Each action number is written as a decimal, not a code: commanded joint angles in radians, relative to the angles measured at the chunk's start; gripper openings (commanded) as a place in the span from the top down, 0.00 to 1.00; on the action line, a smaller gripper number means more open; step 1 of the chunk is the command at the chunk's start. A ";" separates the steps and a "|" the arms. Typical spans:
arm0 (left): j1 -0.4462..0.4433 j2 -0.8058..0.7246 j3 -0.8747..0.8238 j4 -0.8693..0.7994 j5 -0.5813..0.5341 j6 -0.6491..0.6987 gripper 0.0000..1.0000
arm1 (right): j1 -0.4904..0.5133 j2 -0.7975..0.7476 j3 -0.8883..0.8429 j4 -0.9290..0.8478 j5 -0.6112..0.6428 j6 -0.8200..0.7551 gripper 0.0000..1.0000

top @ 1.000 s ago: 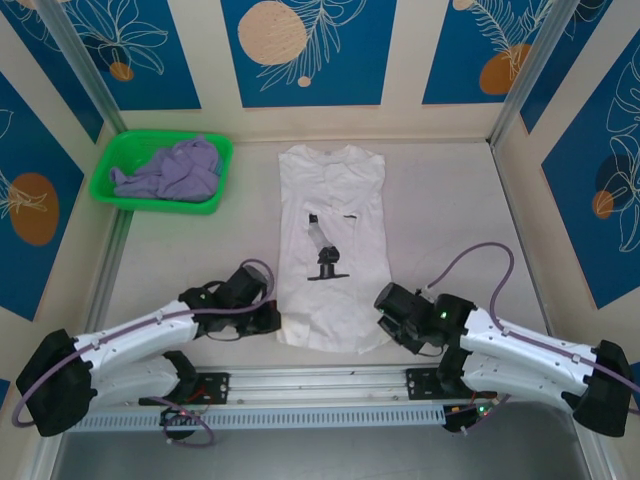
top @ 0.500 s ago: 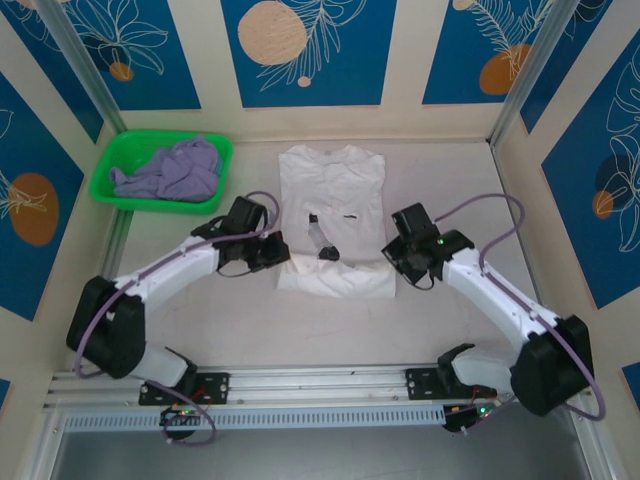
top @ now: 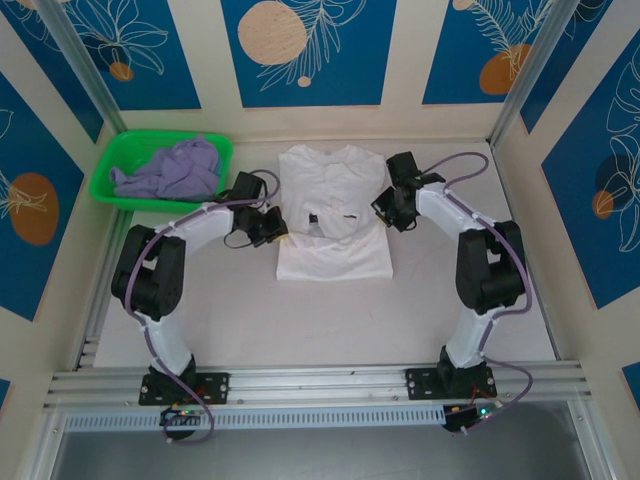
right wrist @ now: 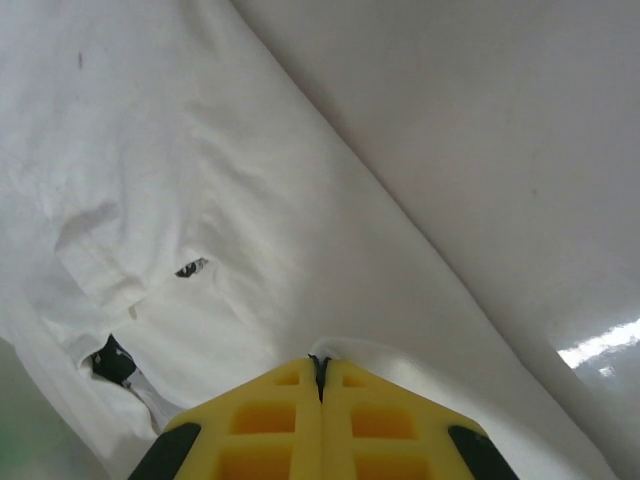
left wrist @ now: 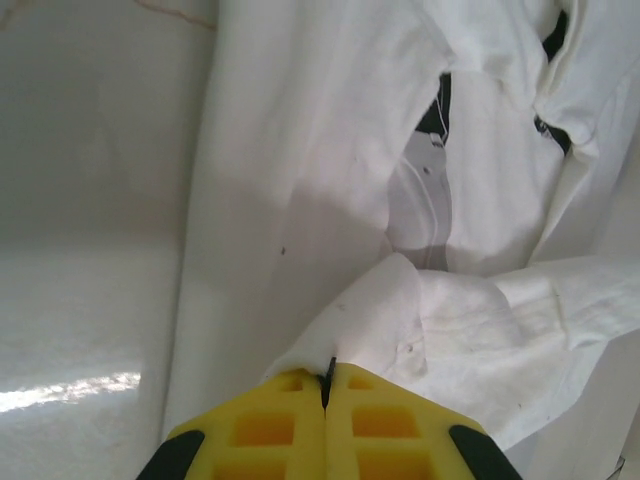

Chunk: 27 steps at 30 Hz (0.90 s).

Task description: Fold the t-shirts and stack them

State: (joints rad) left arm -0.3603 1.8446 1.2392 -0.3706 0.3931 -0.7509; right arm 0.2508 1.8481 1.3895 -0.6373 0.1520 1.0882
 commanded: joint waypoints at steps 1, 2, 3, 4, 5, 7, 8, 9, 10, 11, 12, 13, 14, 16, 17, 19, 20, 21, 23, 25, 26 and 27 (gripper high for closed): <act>0.028 0.025 0.047 0.012 0.021 0.017 1.00 | -0.017 0.068 0.073 -0.045 -0.047 -0.026 1.00; 0.033 0.037 0.057 0.012 0.032 0.018 1.00 | -0.021 0.082 0.081 -0.043 -0.050 -0.025 1.00; 0.036 0.047 0.066 0.016 0.040 0.018 1.00 | -0.024 0.092 0.085 -0.041 -0.051 -0.024 1.00; 0.041 0.055 0.072 0.016 0.049 0.018 1.00 | -0.029 0.100 0.088 -0.037 -0.052 -0.021 1.00; 0.044 0.060 0.076 0.016 0.053 0.019 1.00 | -0.036 0.107 0.089 -0.036 -0.057 -0.018 1.00; 0.050 0.060 0.080 0.018 0.055 0.023 1.00 | -0.050 0.113 0.089 -0.034 -0.065 -0.010 1.00; 0.053 0.059 0.079 0.019 0.050 0.025 1.00 | -0.057 0.114 0.085 -0.024 -0.073 -0.008 1.00; 0.054 0.058 0.081 0.019 0.048 0.029 0.99 | -0.062 0.116 0.082 -0.019 -0.079 -0.010 1.00; 0.057 0.063 0.087 0.016 0.051 0.031 0.96 | -0.067 0.121 0.085 -0.019 -0.082 -0.009 1.00; 0.059 0.071 0.097 0.010 0.055 0.034 0.96 | -0.071 0.125 0.089 -0.014 -0.087 -0.012 1.00; 0.061 0.079 0.107 0.004 0.060 0.037 0.95 | -0.073 0.130 0.097 -0.015 -0.093 -0.017 1.00; 0.063 0.086 0.116 0.002 0.065 0.039 0.95 | -0.075 0.139 0.110 -0.023 -0.096 -0.020 1.00; 0.064 0.089 0.120 0.002 0.061 0.040 0.94 | -0.076 0.145 0.121 -0.026 -0.101 -0.023 1.00; 0.067 0.102 0.134 -0.006 0.048 0.044 0.92 | -0.079 0.164 0.141 -0.027 -0.113 -0.023 1.00; 0.070 0.117 0.147 -0.010 0.051 0.045 0.92 | -0.083 0.176 0.154 -0.034 -0.116 -0.024 1.00; 0.077 0.149 0.177 -0.025 0.066 0.049 0.92 | -0.091 0.200 0.178 -0.048 -0.121 -0.021 1.00; 0.078 0.159 0.188 -0.032 0.064 0.052 0.90 | -0.097 0.211 0.183 -0.048 -0.133 -0.019 1.00; 0.080 0.165 0.193 -0.034 0.058 0.051 0.87 | -0.100 0.218 0.189 -0.047 -0.140 -0.016 1.00; 0.084 0.176 0.200 -0.039 0.043 0.049 0.80 | -0.107 0.239 0.202 -0.046 -0.151 -0.020 1.00; 0.089 0.186 0.210 -0.046 0.033 0.049 0.77 | -0.113 0.257 0.223 -0.055 -0.162 -0.028 0.92; 0.092 0.195 0.227 -0.060 0.029 0.051 0.74 | -0.117 0.264 0.238 -0.067 -0.167 -0.031 0.88; 0.096 0.199 0.242 -0.071 0.031 0.053 0.73 | -0.123 0.265 0.244 -0.075 -0.172 -0.031 0.81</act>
State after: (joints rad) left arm -0.2855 2.0209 1.4269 -0.3977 0.4335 -0.7181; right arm 0.1432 2.0995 1.5871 -0.6685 0.0208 1.0748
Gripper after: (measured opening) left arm 0.265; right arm 0.143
